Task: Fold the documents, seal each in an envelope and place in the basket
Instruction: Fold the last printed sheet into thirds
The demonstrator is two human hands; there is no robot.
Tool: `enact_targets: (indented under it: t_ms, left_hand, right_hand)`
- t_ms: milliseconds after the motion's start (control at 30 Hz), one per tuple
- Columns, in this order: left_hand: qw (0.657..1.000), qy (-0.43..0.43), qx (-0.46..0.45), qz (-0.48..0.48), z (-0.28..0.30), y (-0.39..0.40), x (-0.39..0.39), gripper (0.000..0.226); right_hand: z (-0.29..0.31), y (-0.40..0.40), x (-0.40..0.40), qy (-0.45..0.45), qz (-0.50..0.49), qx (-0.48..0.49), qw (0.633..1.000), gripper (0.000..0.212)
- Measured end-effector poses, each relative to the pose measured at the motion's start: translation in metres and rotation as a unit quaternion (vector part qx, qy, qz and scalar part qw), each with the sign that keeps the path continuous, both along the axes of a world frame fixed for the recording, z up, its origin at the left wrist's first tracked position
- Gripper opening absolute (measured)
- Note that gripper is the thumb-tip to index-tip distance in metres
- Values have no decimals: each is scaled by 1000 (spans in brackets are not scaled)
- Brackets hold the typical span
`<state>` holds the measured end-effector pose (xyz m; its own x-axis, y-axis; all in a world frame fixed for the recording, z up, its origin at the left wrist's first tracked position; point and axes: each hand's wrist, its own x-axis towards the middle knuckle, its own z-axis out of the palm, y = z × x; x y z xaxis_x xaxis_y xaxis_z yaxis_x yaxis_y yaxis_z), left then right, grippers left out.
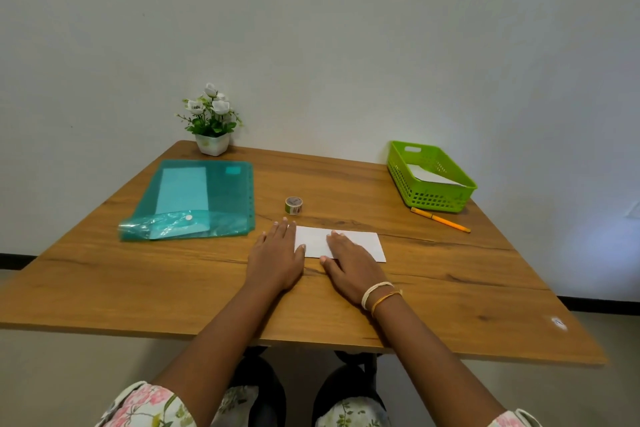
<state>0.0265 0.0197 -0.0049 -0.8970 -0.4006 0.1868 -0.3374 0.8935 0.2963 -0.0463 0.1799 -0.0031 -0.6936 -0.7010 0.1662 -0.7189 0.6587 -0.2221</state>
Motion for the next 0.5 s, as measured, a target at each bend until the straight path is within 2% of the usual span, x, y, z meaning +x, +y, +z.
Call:
enact_targets:
  t_ms: [133,267,367,500]
  left_hand:
    - [997,73,-6,-16,5,-1,8,53]
    - [995,78,0,-54,6,-20,22,42]
    - [994,83,15,-74,7,-42,41,35]
    - [980,198,-1,-32,11,-62,60,23]
  right_hand:
    - [2,-11,-19,2,-38,21,999,59]
    - [2,-19,-31,1,-69,24,997,59]
    - [2,-30,-22,37,-68,-30,997,54]
    - [5,-67,4,37,-8,-117,992,46]
